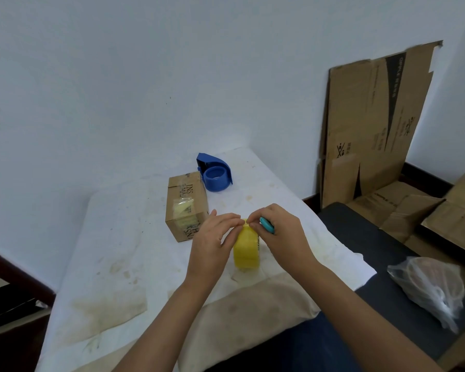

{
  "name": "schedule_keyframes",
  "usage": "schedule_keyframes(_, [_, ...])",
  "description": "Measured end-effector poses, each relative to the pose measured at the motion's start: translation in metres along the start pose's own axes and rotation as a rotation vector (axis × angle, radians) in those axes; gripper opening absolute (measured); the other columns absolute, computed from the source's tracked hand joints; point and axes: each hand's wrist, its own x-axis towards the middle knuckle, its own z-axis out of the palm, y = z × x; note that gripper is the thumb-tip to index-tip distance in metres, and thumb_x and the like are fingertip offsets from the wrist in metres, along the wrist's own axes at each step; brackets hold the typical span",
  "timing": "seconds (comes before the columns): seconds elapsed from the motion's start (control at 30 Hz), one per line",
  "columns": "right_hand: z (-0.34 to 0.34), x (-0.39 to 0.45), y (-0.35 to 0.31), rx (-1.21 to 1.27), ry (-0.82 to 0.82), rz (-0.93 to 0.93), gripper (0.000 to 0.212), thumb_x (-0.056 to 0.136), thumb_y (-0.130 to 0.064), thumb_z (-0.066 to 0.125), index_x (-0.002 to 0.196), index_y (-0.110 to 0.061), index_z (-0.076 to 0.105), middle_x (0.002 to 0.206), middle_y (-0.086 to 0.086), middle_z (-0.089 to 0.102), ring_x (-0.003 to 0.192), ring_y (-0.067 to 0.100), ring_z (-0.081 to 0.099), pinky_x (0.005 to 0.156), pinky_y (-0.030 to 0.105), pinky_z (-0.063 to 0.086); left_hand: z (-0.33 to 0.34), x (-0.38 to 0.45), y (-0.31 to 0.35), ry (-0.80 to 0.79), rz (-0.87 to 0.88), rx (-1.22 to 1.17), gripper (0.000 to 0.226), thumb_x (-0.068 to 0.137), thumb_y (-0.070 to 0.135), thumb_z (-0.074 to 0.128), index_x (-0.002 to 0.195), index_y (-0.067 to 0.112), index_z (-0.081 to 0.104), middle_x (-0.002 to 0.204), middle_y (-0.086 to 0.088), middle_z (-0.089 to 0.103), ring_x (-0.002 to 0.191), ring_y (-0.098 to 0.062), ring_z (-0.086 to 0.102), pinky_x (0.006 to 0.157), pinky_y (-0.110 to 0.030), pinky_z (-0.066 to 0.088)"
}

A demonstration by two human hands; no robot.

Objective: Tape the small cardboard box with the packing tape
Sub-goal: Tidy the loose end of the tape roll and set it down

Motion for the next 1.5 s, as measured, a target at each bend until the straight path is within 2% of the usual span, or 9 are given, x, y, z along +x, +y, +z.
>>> schedule_keyframes(0.17, [0.002, -0.003, 0.002, 0.031, 0.042, -0.005, 0.012, 0.088, -0.021, 0.064, 0.098, -0.015, 0.069, 0.103, 0.002, 0.062, 0.092, 0.009, 0.056, 0.079, 0.007, 0.044, 0.000, 0.000, 0.002, 0.018, 0.030, 0.089, 0.013, 0.090, 0.012, 0.065, 0.100, 0.010, 0.074, 0.102, -0.007, 0.068, 0.096, 0.001, 0.048, 0.089, -0.009, 0.039])
schedule_keyframes(0.3, [0.002, -0.004, 0.003, 0.075, 0.097, 0.050, 0.010, 0.085, -0.025, 0.068, 0.092, -0.018, 0.068, 0.113, -0.004, 0.051, 0.096, 0.005, 0.051, 0.075, 0.002, 0.037, 0.002, -0.003, 0.003, -0.024, 0.001, 0.131, 0.010, 0.094, 0.016, 0.061, 0.097, 0.012, 0.070, 0.099, -0.004, 0.065, 0.092, -0.002, 0.047, 0.085, -0.003, 0.034])
schedule_keyframes(0.43, [0.000, -0.001, 0.004, 0.125, 0.068, 0.116, 0.008, 0.085, -0.026, 0.068, 0.088, -0.019, 0.064, 0.109, -0.002, 0.056, 0.095, 0.007, 0.052, 0.074, 0.003, 0.038, -0.001, 0.001, 0.011, -0.091, -0.155, 0.005, 0.006, 0.095, 0.020, 0.059, 0.090, 0.021, 0.062, 0.094, 0.003, 0.059, 0.085, -0.005, 0.054, 0.075, -0.012, 0.041])
schedule_keyframes(0.6, [0.002, -0.002, 0.001, 0.179, 0.035, 0.208, 0.009, 0.088, -0.030, 0.064, 0.091, -0.022, 0.061, 0.105, -0.001, 0.061, 0.094, 0.009, 0.055, 0.072, 0.004, 0.037, -0.005, 0.012, 0.021, -0.188, -0.445, -0.114, 0.007, 0.091, 0.030, 0.065, 0.087, 0.025, 0.065, 0.104, 0.003, 0.056, 0.082, 0.003, 0.056, 0.064, -0.007, 0.041])
schedule_keyframes(0.77, [0.005, -0.011, -0.002, 0.346, -0.065, 0.328, 0.035, 0.085, -0.042, 0.064, 0.114, -0.024, 0.055, 0.100, 0.002, 0.063, 0.081, 0.009, 0.057, 0.067, 0.017, 0.047, -0.006, 0.010, 0.023, -0.135, -0.584, -0.247, 0.007, 0.091, 0.032, 0.064, 0.089, 0.027, 0.067, 0.109, 0.002, 0.059, 0.084, 0.002, 0.059, 0.072, -0.018, 0.050])
schedule_keyframes(0.9, [0.006, -0.013, -0.006, 0.404, -0.104, 0.334, 0.045, 0.086, -0.037, 0.065, 0.127, -0.030, 0.048, 0.110, 0.007, 0.063, 0.093, 0.018, 0.059, 0.077, 0.026, 0.051, -0.005, 0.009, 0.023, -0.143, -0.639, -0.338, 0.003, 0.090, 0.030, 0.066, 0.088, 0.031, 0.067, 0.104, 0.001, 0.067, 0.091, -0.012, 0.065, 0.084, -0.038, 0.059])
schedule_keyframes(1.1, [0.004, -0.018, -0.006, 0.461, -0.152, 0.323, 0.044, 0.086, -0.032, 0.066, 0.126, -0.032, 0.046, 0.116, 0.008, 0.062, 0.102, 0.022, 0.060, 0.087, 0.031, 0.051, -0.017, 0.011, 0.021, -0.262, -0.981, -0.761, 0.028, 0.090, 0.021, 0.068, 0.117, 0.022, 0.058, 0.104, -0.011, 0.069, 0.089, -0.022, 0.071, 0.076, -0.031, 0.059])
schedule_keyframes(1.37, [0.007, -0.015, -0.015, 0.535, -0.153, 0.533, 0.049, 0.083, -0.046, 0.065, 0.124, -0.022, 0.054, 0.119, 0.004, 0.058, 0.095, 0.018, 0.054, 0.076, 0.029, 0.049, -0.021, 0.005, 0.019, -0.238, -1.035, -0.858, 0.028, 0.093, 0.018, 0.063, 0.120, 0.013, 0.056, 0.110, -0.016, 0.067, 0.091, -0.024, 0.068, 0.068, -0.032, 0.059])
schedule_keyframes(1.5, [0.007, -0.017, -0.019, 0.528, -0.212, 0.585, 0.039, 0.083, -0.046, 0.065, 0.102, -0.011, 0.064, 0.090, 0.003, 0.060, 0.087, 0.020, 0.057, 0.077, 0.032, 0.048, -0.022, 0.002, 0.021, -0.275, -0.974, -0.858, 0.025, 0.093, 0.017, 0.064, 0.117, 0.015, 0.056, 0.102, -0.015, 0.070, 0.089, -0.023, 0.071, 0.072, -0.035, 0.061])
